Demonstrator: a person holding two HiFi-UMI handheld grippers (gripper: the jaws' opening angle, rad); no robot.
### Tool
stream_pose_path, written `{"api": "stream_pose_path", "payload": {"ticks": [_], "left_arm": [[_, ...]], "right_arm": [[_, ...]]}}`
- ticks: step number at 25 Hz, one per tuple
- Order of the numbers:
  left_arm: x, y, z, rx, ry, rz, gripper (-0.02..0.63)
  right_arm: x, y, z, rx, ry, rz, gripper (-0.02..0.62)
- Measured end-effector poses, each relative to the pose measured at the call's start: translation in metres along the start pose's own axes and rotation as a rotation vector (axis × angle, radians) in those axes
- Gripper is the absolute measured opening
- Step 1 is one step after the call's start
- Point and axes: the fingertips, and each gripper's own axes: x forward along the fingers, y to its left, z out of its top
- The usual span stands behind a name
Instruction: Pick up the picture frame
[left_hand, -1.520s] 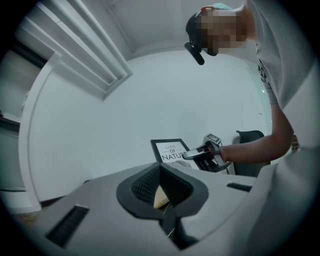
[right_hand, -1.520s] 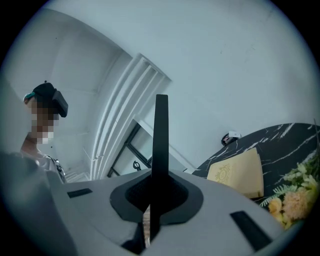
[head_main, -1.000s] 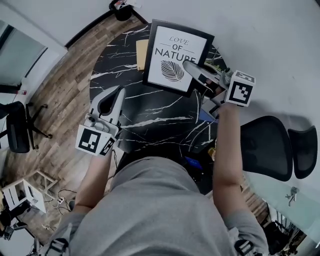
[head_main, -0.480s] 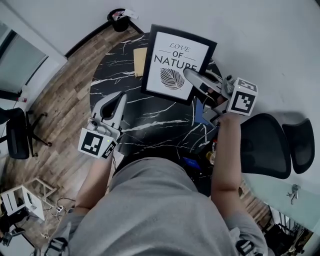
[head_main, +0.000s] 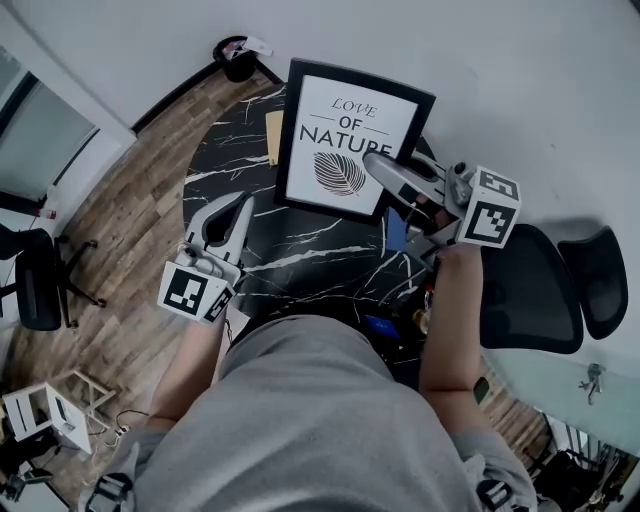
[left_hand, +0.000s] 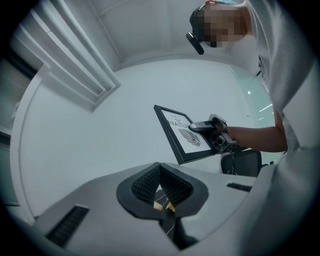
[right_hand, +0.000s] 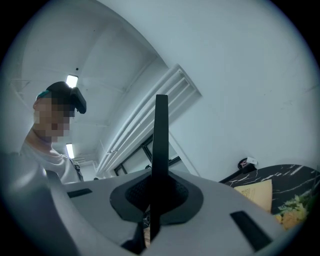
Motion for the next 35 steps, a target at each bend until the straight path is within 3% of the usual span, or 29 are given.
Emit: {"api": "stream_pose_path", "payload": {"ticks": [8, 35], "left_arm": [[0.012, 0.005, -0.006, 0.004, 0.0, 0.005, 0.006], [0.016, 0.01, -0.001, -0.008, 0.0, 0.011, 0.006]], "right_arm": [[0.001, 0.008, 0.006, -0.029, 0.017, 0.043, 0.031], [0.002, 0.009, 0.006, -0.027, 0.0, 0.039, 0.032]]}}
